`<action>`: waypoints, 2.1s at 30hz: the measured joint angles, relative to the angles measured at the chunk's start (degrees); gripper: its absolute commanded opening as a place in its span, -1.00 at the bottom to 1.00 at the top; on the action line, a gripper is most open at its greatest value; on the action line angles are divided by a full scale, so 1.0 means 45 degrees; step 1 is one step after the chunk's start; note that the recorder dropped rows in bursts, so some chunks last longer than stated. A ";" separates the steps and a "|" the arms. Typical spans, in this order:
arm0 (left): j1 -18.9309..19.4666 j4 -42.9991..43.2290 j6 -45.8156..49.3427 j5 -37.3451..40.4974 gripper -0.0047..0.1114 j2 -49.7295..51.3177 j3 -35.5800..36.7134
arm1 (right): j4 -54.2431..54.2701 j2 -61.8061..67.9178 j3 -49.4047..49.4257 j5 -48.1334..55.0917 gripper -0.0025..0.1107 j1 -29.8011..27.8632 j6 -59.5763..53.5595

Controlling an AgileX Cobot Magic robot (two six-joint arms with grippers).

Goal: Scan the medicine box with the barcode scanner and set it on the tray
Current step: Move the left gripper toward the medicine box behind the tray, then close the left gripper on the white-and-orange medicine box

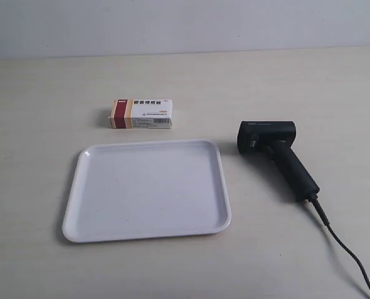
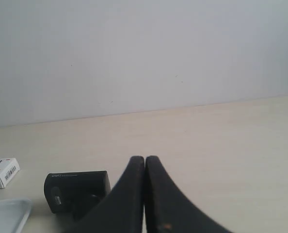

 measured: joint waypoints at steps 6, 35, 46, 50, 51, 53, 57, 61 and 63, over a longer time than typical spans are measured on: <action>0.0000 0.0000 0.0000 0.0000 -0.85 0.0000 0.0000 | 0.0000 0.0000 0.0000 0.0000 -0.96 0.0000 0.0000; 0.0008 -0.5693 0.4380 -0.2735 -0.92 1.4450 -0.9704 | 0.3939 0.0000 0.0000 -0.4225 -0.96 0.0000 0.0024; -0.1061 -1.7327 2.2042 0.8146 0.41 2.6680 -1.7920 | 0.3775 0.0000 0.0000 -0.4321 -0.96 0.0000 -0.0299; -0.1486 -1.8970 2.4939 0.6764 0.88 2.7796 -1.8030 | 0.3752 0.0000 0.0000 -0.4298 -0.96 0.0000 -0.0307; -0.1543 -1.9204 2.5535 0.6517 0.88 2.8046 -1.8030 | 0.3752 0.0000 0.0000 -0.4298 -0.96 0.0000 -0.0307; -0.1670 -1.9678 2.6790 0.5892 0.87 2.8522 -1.8065 | 0.3752 0.0000 0.0000 -0.4298 -0.96 0.0000 -0.0307; -0.1758 -1.9953 2.7518 0.4603 0.87 2.9336 -1.8497 | 0.3752 0.0000 0.0000 -0.4298 -0.96 0.0000 -0.0330; -0.1758 -1.9650 2.7644 0.4412 0.86 3.0175 -1.9094 | 0.3752 0.0000 0.0000 -0.4298 -0.96 0.0000 -0.0330; -0.1758 -1.9680 2.7644 0.4513 0.76 3.0398 -1.9393 | 0.3752 0.0000 0.0000 -0.4298 -0.96 0.0000 -0.0330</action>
